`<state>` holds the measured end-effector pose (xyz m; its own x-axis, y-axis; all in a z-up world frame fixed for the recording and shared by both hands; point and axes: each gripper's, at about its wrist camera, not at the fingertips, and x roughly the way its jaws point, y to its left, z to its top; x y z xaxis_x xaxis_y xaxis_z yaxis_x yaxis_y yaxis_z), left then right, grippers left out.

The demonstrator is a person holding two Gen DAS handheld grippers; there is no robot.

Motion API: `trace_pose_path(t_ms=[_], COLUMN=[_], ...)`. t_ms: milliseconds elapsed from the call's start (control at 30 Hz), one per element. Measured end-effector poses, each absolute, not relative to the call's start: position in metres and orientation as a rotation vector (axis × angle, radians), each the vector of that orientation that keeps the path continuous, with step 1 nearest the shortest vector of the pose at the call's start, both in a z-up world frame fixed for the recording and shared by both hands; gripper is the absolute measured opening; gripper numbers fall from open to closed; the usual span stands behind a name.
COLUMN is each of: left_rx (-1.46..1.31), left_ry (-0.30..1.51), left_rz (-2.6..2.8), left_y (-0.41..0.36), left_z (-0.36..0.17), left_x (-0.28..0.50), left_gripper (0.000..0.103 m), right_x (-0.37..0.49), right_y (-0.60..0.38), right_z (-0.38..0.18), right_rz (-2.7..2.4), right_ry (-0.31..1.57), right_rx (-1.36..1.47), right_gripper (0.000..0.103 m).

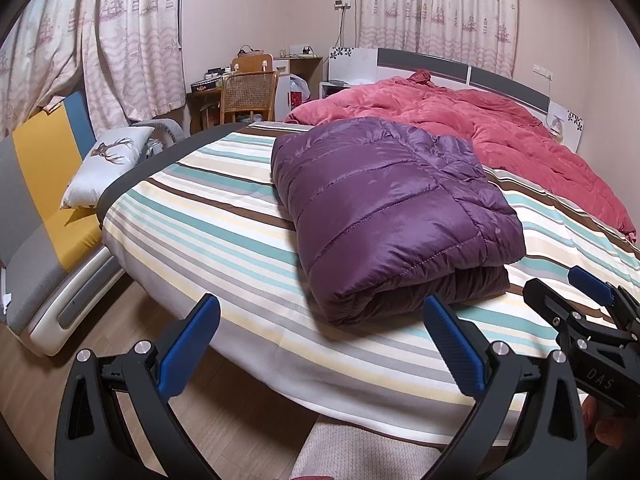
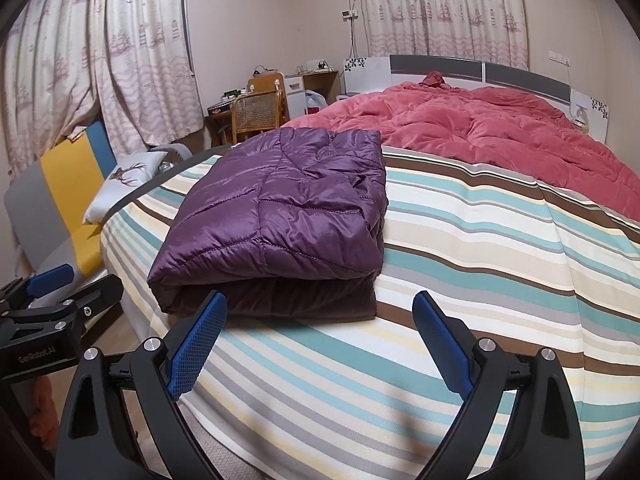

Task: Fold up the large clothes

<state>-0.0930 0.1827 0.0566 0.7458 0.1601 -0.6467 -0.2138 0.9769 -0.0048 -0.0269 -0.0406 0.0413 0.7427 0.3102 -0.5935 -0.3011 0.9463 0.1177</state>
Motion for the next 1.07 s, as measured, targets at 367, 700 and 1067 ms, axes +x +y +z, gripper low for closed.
trace_pose_path(t_ms=[367,700,1067], left_rx=[-0.036,-0.044,-0.081], left_ry=[0.681,0.693,0.721], left_rz=[0.24,0.238,0.2], left_y=[0.1799,0.1798,0.1813], left_z=[0.0556,0.0574,0.0546], left_x=[-0.0958,-0.096,-0.0913], left_gripper=[0.101,0.101,0.101], right_x=[-0.0263,-0.026,-0.0266], right_y=[-0.0403,-0.0394,-0.04], right_z=[0.0414,0.0414,0.0383], right_rz=[0.335,0.334,0.335], right_ry=[0.654,0.657,0.665], right_rx=[0.014,0.014,0.016], right_gripper=[0.093,0.094,0.094])
